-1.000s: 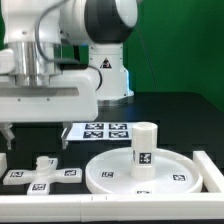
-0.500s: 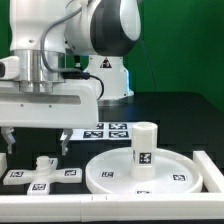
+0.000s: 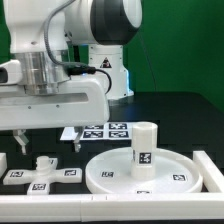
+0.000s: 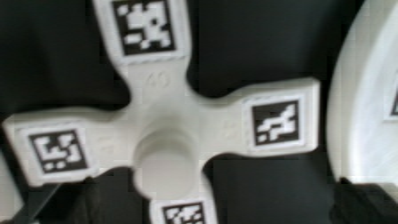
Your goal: Assemble round table
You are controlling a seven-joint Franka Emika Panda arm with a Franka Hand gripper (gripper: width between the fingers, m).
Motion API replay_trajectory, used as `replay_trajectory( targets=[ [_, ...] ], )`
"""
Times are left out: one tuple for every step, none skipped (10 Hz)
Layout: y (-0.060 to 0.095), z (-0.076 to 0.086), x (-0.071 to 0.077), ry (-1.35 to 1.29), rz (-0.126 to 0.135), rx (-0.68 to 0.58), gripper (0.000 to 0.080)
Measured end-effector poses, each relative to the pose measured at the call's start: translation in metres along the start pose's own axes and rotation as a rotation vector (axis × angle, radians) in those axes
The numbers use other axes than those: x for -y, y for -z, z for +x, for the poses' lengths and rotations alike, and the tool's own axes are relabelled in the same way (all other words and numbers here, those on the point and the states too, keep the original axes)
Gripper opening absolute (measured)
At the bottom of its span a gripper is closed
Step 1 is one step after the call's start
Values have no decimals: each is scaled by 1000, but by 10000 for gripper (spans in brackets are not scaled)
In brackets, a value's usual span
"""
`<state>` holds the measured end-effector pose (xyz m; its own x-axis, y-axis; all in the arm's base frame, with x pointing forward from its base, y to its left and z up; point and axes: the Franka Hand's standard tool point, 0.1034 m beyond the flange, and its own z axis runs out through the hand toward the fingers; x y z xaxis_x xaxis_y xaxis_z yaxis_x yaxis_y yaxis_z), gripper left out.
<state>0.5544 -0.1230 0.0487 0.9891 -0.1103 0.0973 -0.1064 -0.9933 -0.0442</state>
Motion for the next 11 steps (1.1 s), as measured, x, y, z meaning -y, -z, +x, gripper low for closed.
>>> replay_trajectory(
  targets=[
    [-1,-1,0,0,0,3,649],
    [1,-1,-3,4,6,21,649],
    [10,1,-14,34,17,95,649],
    [15,13,-21,11,-1,92,649],
    [13,11,-17,-24,13,180,649],
    [12,16,-14,-65,18,296,649],
    [9,25,-5,-93,6,373,649],
    [6,25,5,-125,8,441,649],
    [6,20,6,-126,22,512,649],
    [5,17,5,-128,32,573,649],
    [6,9,5,-130,47,682,649]
  ],
)
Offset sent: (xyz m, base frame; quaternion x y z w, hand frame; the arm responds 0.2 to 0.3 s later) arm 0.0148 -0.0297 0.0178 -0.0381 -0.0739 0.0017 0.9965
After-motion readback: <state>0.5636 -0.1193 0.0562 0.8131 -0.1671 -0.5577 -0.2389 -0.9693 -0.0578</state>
